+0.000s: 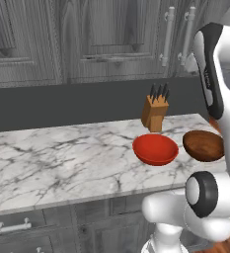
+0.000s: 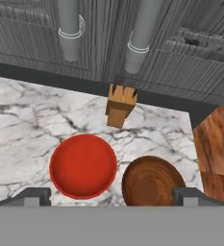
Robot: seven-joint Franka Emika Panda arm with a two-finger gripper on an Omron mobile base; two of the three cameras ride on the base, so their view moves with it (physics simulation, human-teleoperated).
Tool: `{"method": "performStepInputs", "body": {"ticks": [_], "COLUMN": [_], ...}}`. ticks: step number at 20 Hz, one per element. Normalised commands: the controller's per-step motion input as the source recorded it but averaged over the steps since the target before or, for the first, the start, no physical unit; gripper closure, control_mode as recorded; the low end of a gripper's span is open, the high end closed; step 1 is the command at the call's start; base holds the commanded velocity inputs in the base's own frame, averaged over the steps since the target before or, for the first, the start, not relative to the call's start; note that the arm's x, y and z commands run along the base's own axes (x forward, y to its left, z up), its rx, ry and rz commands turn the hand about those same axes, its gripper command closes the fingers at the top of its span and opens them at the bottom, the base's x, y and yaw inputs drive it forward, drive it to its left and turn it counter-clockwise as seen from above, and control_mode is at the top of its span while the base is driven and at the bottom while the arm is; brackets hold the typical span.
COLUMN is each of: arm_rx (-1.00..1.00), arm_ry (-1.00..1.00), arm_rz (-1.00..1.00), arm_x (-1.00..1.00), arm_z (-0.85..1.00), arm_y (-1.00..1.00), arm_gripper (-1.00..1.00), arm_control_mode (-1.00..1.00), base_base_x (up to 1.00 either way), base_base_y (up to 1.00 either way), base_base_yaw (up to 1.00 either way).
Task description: Open the cabinet. Pick the bowls from the counter and place them in the cabinet. Then close the cabinet.
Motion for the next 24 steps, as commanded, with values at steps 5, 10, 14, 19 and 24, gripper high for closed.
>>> {"method": "performStepInputs", "body": {"ticks": [5,10,14,19,24], "arm_rx": [0.0,0.0,0.0,0.0,0.01], "arm_ry": [-0.1,-0.02,-0.07,-0.16,-0.24], "arm_rz": [0.04,0.01,0.0,0.0,0.0], "arm_x": [0.38,0.48,0.57,0.6,0.56], "arm_z": [0.24,0.06,0.0,0.0,0.0], "arm_y": [-0.07,0.0,0.0,0.0,-0.01], "arm_gripper": [-1.0,-1.0,-1.0,-1.0,-1.0], "arm_control_mode": [-1.0,-1.0,-1.0,-1.0,-1.0], "base_base_x": [0.0,0.0,0.0,0.0,0.0], "base_base_y": [0.0,0.0,0.0,0.0,0.0], "base_base_yaw": [0.0,0.0,0.0,0.0,0.0]}}
